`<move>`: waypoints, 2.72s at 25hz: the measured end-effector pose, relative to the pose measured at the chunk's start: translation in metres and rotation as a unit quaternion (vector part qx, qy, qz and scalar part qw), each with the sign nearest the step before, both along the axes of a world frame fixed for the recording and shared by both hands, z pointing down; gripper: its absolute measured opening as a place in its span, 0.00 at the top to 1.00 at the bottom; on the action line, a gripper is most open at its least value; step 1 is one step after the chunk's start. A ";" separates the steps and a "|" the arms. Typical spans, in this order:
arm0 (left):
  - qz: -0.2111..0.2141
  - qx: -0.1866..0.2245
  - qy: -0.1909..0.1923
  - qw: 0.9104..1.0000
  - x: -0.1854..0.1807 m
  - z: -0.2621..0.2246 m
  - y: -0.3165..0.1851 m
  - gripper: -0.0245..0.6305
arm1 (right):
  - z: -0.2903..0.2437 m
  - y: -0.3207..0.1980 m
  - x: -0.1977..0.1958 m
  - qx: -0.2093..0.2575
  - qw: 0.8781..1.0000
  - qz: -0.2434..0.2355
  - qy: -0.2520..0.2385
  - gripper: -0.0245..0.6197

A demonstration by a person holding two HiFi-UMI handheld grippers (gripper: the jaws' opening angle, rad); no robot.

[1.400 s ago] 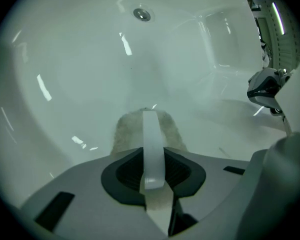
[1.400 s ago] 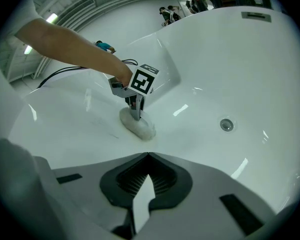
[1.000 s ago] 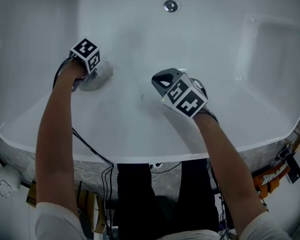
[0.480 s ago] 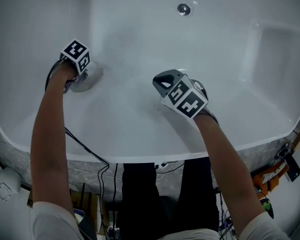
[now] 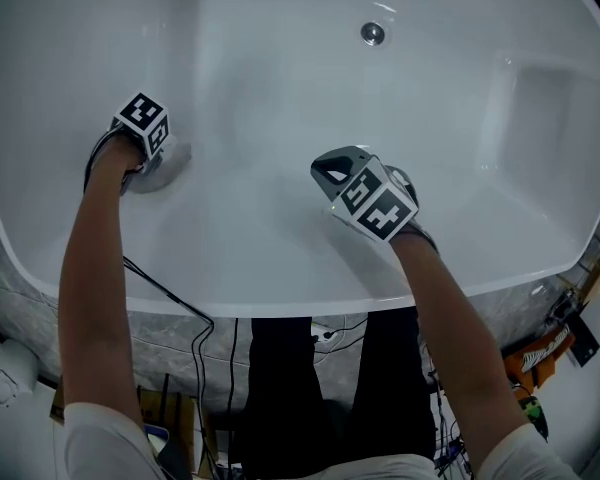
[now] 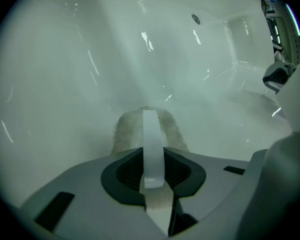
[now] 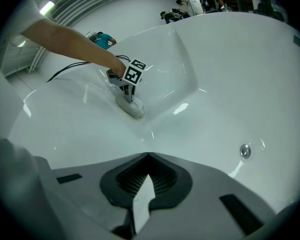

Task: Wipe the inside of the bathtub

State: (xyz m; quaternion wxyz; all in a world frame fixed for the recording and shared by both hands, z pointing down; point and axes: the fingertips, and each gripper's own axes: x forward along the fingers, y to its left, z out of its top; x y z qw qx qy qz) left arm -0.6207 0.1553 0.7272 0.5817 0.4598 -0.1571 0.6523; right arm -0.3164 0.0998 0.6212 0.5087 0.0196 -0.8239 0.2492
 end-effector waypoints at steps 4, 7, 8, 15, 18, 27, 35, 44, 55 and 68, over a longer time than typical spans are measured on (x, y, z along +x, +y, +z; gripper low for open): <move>-0.003 0.010 -0.008 1.000 -0.008 -0.001 0.002 0.82 | -0.001 -0.002 0.006 0.003 1.000 0.000 0.005 0.93; -0.002 0.026 -0.009 1.000 -0.011 -0.006 -0.001 0.82 | -0.006 -0.004 0.014 0.005 1.000 0.005 0.012 0.93; 0.005 0.031 -0.010 0.999 -0.010 -0.008 -0.003 0.82 | -0.009 -0.006 0.019 0.008 1.000 0.008 0.015 0.93; 0.011 0.004 -0.001 1.000 -0.009 -0.043 0.006 0.82 | -0.042 -0.011 0.053 0.018 0.999 0.032 0.031 0.93; 0.016 -0.008 0.014 1.000 -0.005 -0.059 0.009 0.82 | -0.048 -0.010 0.061 0.022 0.999 0.036 0.034 0.93; 0.035 0.023 0.017 0.999 0.022 -0.100 0.014 0.81 | -0.098 -0.017 0.066 0.036 0.997 0.067 -0.001 0.93; 0.086 0.036 0.035 0.995 0.097 -0.102 -0.004 0.81 | -0.109 -0.019 0.122 0.052 0.995 0.089 -0.016 0.93; 0.087 0.084 0.084 0.989 0.198 -0.157 -0.018 0.81 | -0.164 -0.003 0.198 0.075 0.985 0.152 -0.036 0.93; -0.006 0.240 0.136 0.961 0.329 -0.296 -0.011 0.81 | -0.269 0.019 0.290 0.100 0.955 0.259 -0.103 0.93; -0.095 0.424 0.181 0.883 0.484 -0.448 0.000 0.81 | -0.385 0.047 0.378 0.151 0.924 0.305 -0.174 0.93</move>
